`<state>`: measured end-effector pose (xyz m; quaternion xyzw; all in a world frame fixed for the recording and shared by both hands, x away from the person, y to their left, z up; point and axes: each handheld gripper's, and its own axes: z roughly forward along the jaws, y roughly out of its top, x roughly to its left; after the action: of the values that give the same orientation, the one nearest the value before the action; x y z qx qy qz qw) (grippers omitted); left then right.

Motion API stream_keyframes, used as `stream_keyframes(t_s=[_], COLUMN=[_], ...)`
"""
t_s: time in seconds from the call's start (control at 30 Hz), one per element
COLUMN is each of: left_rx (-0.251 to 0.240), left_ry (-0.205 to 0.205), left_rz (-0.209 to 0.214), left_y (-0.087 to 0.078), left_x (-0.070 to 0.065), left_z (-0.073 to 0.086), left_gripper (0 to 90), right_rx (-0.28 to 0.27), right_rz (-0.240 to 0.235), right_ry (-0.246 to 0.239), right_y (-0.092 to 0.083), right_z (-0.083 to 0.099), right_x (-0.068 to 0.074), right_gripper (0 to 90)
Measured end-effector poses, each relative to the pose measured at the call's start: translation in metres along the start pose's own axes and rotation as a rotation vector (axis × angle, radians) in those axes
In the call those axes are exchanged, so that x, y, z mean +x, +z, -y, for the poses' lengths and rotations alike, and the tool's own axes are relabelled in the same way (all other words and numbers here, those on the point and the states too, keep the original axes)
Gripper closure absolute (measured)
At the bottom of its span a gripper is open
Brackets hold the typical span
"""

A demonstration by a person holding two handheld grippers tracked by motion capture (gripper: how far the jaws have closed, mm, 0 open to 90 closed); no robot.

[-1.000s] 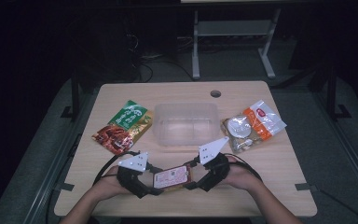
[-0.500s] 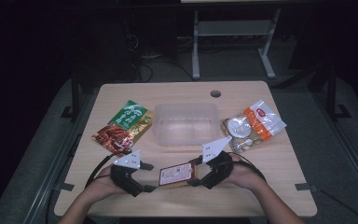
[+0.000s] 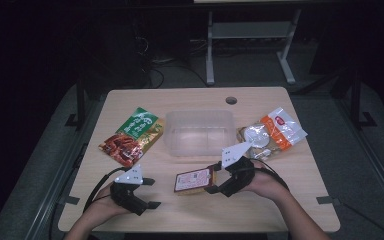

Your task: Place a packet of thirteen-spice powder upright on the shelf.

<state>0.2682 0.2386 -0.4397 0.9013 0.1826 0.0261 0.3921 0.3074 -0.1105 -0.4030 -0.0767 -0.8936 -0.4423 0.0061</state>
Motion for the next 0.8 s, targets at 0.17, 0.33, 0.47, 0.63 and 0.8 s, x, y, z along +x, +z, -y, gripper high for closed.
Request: stream_keyframes(t_s=[0.17, 0.33, 0.47, 0.63, 0.8], left_rx=[-0.004, -0.013, -0.018, -0.021, -0.009], left_ry=[0.022, 0.012, 0.012, 0.018, 0.027], left_rz=[-0.020, -0.029, -0.043, -0.044, -0.040], left_y=[0.001, 0.001, -0.001, -0.001, 0.002], left_x=[0.002, 0.004, 0.005, 0.005, 0.005], left_z=[-0.001, 0.001, 0.001, 0.000, 0.000], left_gripper=[19.2, 19.4, 19.4, 19.4, 20.0], right_rx=[-0.006, -0.015, -0.021, -0.023, -0.028], right_rz=[0.029, 0.067, 0.089, 0.111, 0.125], right_ry=[0.006, 0.003, -0.008, -0.011, 0.003], right_y=[-0.005, -0.014, -0.020, -0.027, -0.032], right_z=[-0.008, -0.018, -0.028, -0.037, -0.044], right_x=[-0.006, -0.014, -0.023, -0.032, -0.039], right_gripper=[31.9, 32.0, 32.0, 32.0, 31.9])
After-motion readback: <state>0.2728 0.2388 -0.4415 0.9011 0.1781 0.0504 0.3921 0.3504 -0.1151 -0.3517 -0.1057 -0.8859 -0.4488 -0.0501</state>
